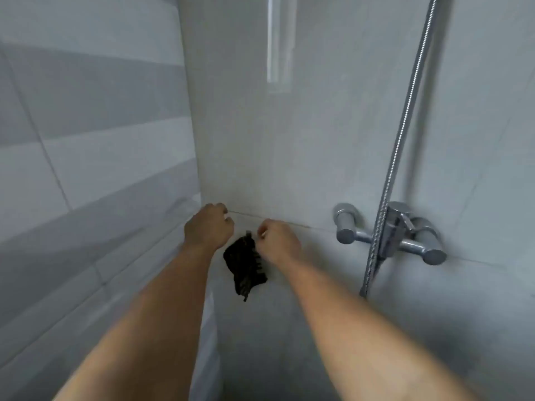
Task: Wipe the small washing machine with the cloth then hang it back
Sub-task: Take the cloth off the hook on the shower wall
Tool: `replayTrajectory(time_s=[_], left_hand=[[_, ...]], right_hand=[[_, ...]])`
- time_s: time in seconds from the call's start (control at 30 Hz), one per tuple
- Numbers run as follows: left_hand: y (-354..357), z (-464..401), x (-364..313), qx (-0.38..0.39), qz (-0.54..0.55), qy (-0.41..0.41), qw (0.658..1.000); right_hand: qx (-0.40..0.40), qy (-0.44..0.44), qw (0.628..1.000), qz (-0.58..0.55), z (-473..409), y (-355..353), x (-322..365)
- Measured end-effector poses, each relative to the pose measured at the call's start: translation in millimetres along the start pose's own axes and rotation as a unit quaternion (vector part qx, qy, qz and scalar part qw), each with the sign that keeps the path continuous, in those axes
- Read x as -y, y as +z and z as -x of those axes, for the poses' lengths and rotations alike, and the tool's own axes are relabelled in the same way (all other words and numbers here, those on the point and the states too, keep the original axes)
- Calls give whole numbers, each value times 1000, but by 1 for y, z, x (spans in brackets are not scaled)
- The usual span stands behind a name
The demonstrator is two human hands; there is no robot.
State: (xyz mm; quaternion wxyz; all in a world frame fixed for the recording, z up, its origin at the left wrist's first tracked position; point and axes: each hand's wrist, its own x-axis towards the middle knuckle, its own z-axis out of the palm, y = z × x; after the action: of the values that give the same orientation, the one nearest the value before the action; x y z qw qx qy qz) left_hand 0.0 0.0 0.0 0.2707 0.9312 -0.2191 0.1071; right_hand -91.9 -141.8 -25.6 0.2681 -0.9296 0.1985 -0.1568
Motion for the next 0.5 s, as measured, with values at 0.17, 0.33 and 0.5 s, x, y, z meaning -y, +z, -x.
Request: replayTrajectory(time_s=[0.17,0.33,0.5], left_hand=[[61,16,36,108,94,-53,988],[94,12,44,117,191,-24,974],[94,11,45,122,254,-37,959]], right_hand=[[81,176,972,-129,4,96,-50],[-29,158,966,-201,6,136,-61],[-182,91,952,-228,16,129,-49]])
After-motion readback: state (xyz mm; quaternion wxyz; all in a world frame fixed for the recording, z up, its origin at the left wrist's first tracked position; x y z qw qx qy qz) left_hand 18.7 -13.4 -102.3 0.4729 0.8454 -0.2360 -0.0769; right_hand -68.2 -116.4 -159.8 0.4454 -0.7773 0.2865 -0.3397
